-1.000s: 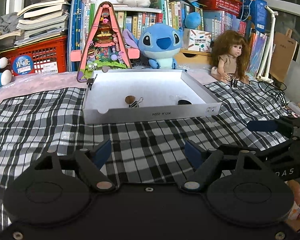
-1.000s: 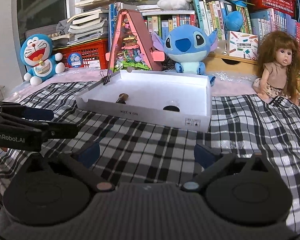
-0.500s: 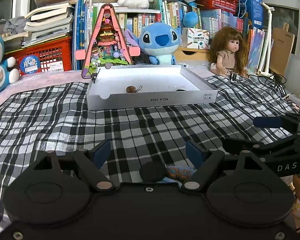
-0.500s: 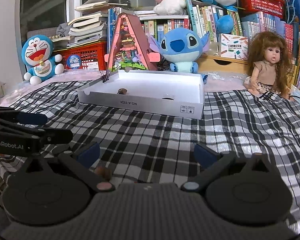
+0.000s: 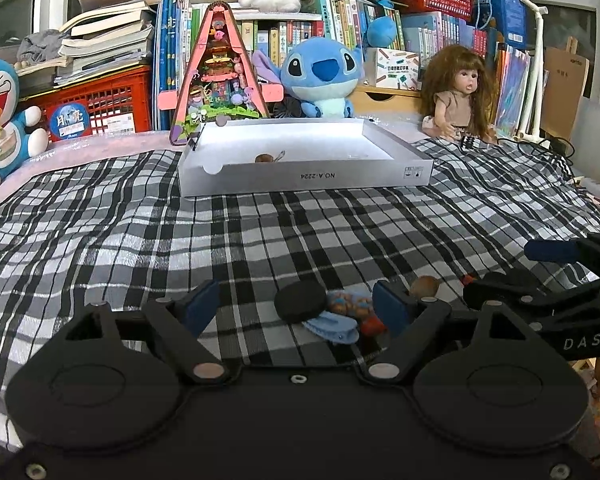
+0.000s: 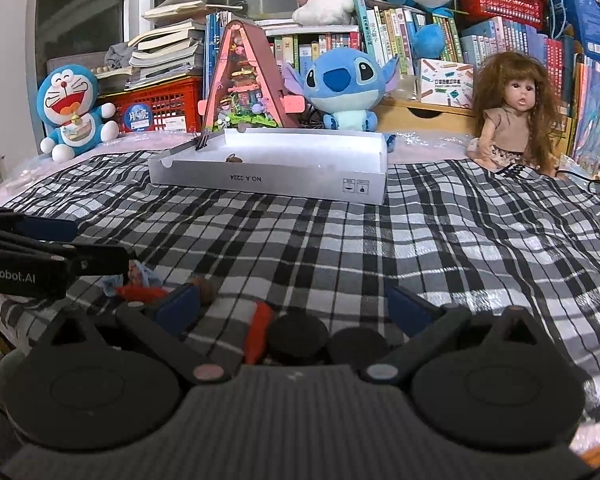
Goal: Organize rigid objects
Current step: 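Move both open tools down toward the small objects on the plaid cloth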
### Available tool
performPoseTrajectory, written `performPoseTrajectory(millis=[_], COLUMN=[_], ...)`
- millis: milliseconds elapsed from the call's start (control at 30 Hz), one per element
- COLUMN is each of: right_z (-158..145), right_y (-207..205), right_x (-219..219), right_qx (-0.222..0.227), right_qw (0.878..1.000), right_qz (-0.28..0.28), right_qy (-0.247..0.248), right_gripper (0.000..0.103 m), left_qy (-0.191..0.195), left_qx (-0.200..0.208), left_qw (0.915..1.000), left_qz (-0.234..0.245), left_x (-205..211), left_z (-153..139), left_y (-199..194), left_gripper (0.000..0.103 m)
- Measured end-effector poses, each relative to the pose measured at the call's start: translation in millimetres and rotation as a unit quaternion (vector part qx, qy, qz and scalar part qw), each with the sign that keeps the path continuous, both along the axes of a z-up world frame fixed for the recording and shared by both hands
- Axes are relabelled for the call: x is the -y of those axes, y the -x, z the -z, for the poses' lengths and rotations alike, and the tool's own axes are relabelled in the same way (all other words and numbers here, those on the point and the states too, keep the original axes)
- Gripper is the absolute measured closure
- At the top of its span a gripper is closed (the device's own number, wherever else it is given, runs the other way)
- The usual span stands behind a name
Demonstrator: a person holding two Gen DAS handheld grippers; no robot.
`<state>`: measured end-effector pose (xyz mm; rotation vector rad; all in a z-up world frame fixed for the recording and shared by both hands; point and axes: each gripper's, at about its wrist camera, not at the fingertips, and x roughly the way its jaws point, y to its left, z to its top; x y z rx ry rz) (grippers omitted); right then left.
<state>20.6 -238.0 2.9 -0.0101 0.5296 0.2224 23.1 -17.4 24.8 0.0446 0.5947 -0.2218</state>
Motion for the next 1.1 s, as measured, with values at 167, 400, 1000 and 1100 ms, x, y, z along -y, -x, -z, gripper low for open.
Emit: performPoseTrajectory(millis=[167, 400, 1000, 1100], right_z=[4.1, 6.2, 6.8, 7.4], right_y=[9.1, 19.0, 25.4, 22.8], right_x=[2.9, 5.8, 2.7, 4.3], right_qx=[-0.004, 0.004, 0.005, -0.002], right_qw=[1.000, 1.000, 1.000, 0.999], right_qz=[-0.002, 0.010, 0.000, -0.004], right_qy=[-0.014, -0.016, -0.025, -0.040], right_gripper=[0.002, 0.010, 0.064, 0.065], left_qy=[0.006, 0.022, 0.012, 0.005], left_qx=[0.000, -0.008, -0.022, -0.020], left_qw=[1.0000, 0.9997, 0.9995, 0.9994], left_qz=[-0.004, -0.007, -0.018, -0.026], left_x=[1.4, 0.2, 10.5, 11.6], left_z=[2.6, 6.5, 12.7, 14.0], left_y=[5.5, 15.9, 8.3, 6.0], left_gripper=[0.021, 0.029, 0.065, 0.065])
